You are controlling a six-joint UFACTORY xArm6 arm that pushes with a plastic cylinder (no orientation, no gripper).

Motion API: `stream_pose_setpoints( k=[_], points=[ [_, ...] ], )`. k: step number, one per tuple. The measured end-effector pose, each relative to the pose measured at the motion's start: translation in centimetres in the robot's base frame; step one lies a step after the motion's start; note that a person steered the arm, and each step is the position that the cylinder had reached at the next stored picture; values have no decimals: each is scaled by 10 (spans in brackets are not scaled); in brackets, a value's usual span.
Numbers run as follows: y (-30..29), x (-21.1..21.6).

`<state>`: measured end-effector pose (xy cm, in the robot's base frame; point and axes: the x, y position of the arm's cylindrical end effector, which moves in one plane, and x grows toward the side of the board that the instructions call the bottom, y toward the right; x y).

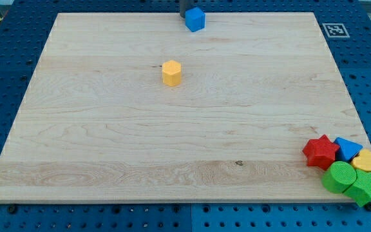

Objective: Push the blue cube to the yellow hexagon

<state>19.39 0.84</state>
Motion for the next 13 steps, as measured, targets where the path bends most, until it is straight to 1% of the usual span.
stream_pose_setpoints(
  k=[1, 2, 5, 6, 8, 9, 11, 12, 13],
  points=[
    [21, 2],
    [21, 14],
    [16, 81],
    [15, 97],
    [58, 98],
    [61, 120],
    [18, 159],
    [-5, 166],
    [-5, 147]
  ],
)
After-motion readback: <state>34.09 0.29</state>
